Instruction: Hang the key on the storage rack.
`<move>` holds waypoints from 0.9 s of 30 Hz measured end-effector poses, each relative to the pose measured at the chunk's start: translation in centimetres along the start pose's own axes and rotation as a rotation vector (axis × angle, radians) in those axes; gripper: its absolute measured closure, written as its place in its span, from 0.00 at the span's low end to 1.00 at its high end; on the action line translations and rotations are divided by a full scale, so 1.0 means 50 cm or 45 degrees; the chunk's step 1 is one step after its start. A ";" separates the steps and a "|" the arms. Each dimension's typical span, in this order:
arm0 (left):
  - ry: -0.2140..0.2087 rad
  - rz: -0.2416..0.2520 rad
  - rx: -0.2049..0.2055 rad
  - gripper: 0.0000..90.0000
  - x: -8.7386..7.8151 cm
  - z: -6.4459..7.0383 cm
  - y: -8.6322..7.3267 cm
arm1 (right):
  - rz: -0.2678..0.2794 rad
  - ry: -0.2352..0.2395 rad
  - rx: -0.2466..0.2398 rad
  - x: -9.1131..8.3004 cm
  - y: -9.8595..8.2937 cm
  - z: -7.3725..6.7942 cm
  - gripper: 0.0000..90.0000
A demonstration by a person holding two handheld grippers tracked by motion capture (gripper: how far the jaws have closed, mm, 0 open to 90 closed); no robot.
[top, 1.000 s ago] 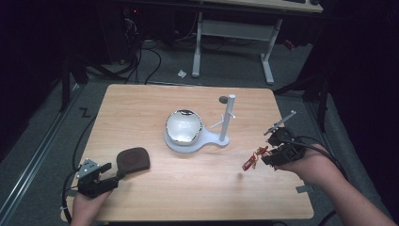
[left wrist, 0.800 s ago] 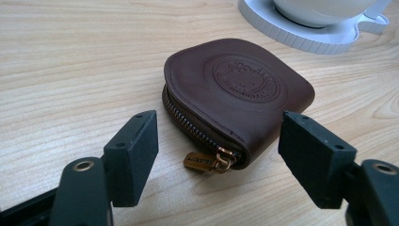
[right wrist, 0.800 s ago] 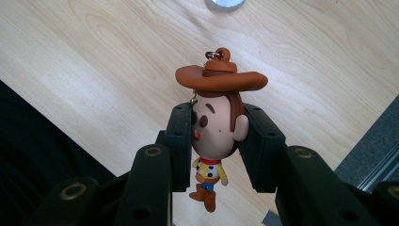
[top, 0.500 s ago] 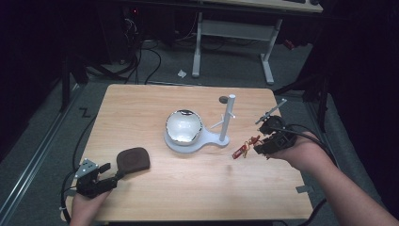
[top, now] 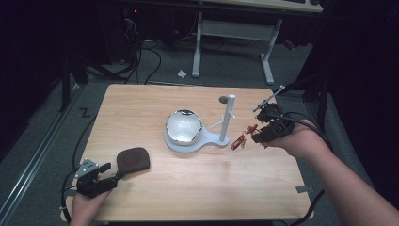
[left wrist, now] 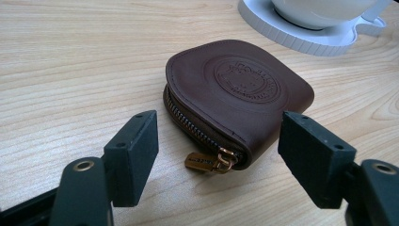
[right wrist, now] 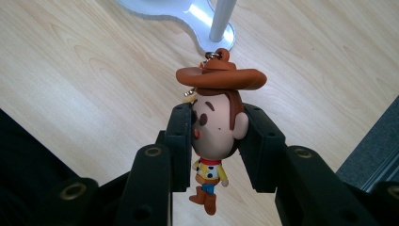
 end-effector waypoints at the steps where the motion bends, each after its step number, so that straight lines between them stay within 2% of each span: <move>1: 0.001 0.001 0.000 0.33 0.000 0.000 0.000 | 0.004 -0.005 -0.003 -0.001 0.004 0.002 0.74; 18: -0.006 0.004 -0.007 0.33 -0.001 -0.001 0.000 | 0.050 -0.045 -0.003 -0.017 0.064 0.023 0.74; 27: -0.006 0.005 -0.014 0.33 -0.002 -0.004 0.000 | 0.079 -0.063 -0.015 -0.025 0.091 0.020 0.75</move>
Point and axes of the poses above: each handheld gripper's, and its own axes: x roughly forward along the jaws, y roughly out of its top, z roughly to its right, the point moved 8 cm from there along x, roughly forward along the jaws, and after that the axes turned 7 degrees about -x, right-handed, at the moved point
